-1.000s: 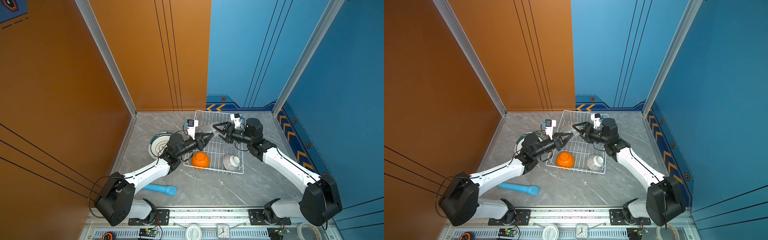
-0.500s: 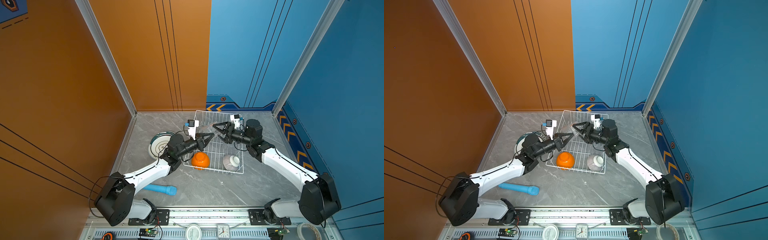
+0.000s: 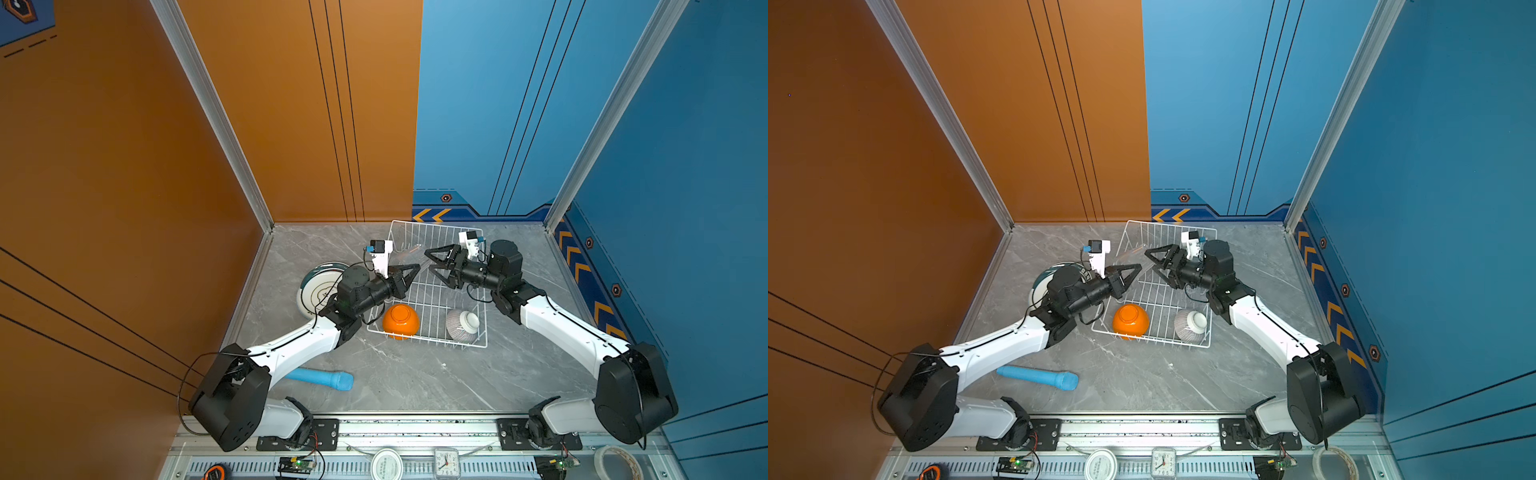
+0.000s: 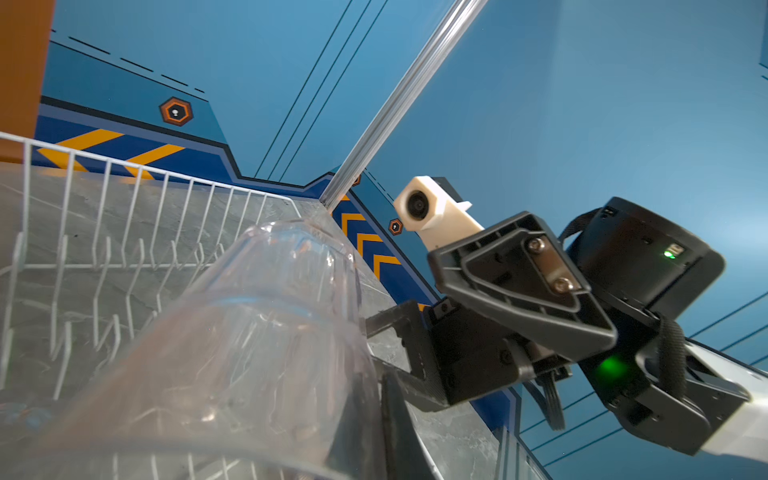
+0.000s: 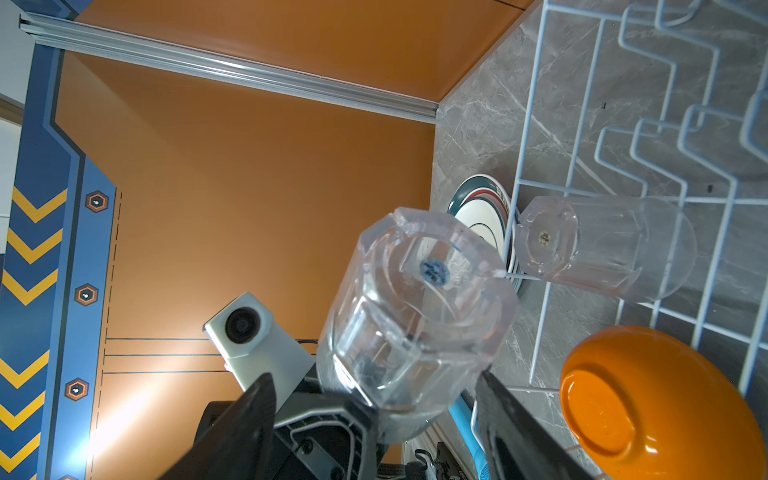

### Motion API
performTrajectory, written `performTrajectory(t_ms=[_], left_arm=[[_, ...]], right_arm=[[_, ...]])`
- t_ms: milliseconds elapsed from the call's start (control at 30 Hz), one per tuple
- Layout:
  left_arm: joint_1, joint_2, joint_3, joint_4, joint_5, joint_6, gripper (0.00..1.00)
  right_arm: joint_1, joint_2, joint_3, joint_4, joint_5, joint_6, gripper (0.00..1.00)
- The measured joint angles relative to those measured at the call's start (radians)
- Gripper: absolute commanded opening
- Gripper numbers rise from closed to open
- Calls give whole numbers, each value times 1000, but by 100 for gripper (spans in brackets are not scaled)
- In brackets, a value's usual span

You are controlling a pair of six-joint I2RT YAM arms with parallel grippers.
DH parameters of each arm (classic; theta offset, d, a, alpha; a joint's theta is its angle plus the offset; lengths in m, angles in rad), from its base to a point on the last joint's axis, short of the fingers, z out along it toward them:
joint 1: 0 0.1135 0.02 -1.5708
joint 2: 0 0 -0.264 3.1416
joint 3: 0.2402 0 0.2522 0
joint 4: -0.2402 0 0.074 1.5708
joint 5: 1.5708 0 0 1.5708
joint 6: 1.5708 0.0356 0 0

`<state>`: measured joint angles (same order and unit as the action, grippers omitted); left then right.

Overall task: Unload the mixed dishes from the dish rack
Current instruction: 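Hold the clear cup with the left gripper while the right gripper releases and withdraws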

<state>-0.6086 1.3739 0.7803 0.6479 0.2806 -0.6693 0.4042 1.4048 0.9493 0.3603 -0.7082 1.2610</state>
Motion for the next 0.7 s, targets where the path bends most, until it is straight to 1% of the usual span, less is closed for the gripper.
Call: performTrajectory(t_ms=[167,300,467,533,600,700], left_arm=[[5,-9,6,-158,-132,28,0],[40,-17,27,-267,-217,48,0],[126,-19,101,-425,-309,84,0],[179,-18,152,-495,-347,104,0],[227,-6,210,-557,-393,132,0],[303,60,330,-643,-463,178,0]], right_arm=[[-24,-3,-13,-2,1,-10,77],[-38,-15,-16,-45,10,-54,77],[-39,-55,-16,-141,55,-135,77],[-39,-69,-16,-182,75,-170,77],[-39,-79,-16,-223,96,-204,77],[-38,-87,-14,-297,133,-265,77]])
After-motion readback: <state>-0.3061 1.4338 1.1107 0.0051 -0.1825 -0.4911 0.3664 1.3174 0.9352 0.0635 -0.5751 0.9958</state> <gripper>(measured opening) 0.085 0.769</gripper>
